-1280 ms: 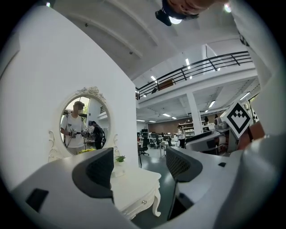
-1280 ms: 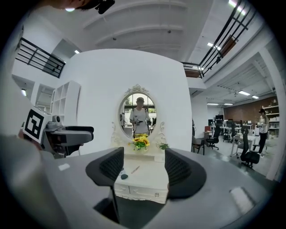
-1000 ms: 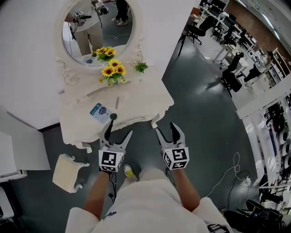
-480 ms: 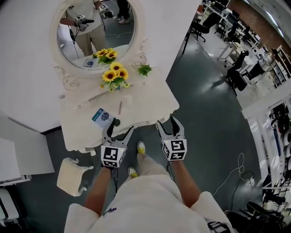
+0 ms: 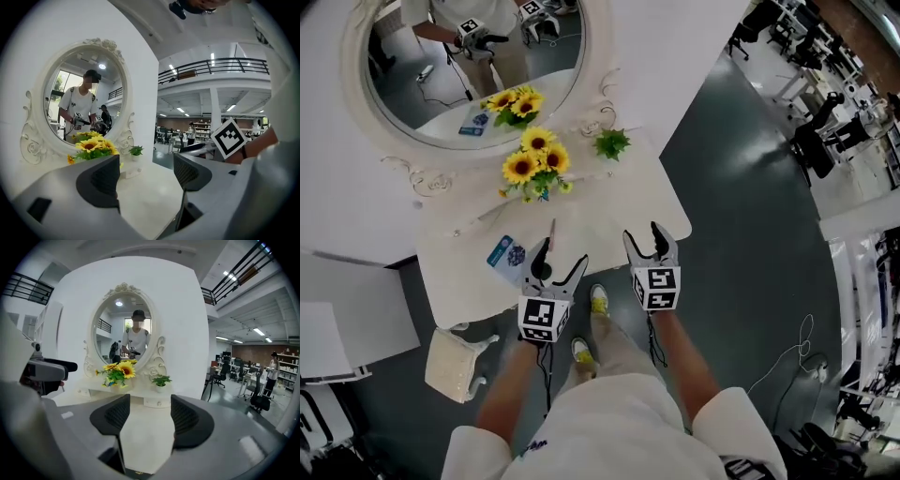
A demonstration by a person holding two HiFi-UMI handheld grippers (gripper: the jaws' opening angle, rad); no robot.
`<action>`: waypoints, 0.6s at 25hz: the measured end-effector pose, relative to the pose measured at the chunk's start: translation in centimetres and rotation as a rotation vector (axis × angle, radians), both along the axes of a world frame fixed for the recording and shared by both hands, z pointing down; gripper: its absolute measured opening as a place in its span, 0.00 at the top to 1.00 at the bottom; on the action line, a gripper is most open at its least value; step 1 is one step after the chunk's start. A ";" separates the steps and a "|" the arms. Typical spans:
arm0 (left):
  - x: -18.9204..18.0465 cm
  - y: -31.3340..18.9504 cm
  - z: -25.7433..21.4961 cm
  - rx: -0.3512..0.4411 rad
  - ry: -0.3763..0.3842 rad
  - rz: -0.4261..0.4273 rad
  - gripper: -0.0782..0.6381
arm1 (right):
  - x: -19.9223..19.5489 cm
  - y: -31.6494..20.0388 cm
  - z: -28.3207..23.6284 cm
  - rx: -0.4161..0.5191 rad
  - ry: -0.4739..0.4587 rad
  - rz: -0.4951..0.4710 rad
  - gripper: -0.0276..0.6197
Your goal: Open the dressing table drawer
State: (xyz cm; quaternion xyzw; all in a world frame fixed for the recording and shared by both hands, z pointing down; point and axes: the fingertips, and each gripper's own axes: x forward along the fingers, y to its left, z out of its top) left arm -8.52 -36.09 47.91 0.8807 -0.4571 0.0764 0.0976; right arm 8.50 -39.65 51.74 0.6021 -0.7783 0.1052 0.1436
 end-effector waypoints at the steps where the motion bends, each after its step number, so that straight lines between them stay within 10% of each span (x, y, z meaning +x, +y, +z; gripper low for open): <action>1: 0.3 -1.0 0.6 -0.010 0.004 -0.003 0.38 | 0.1 -1.2 0.8 -0.010 0.003 -0.002 0.52; 15: 3.1 -9.3 9.7 -0.098 -0.037 0.014 0.44 | -0.4 -11.5 10.5 -0.095 0.017 -0.046 0.55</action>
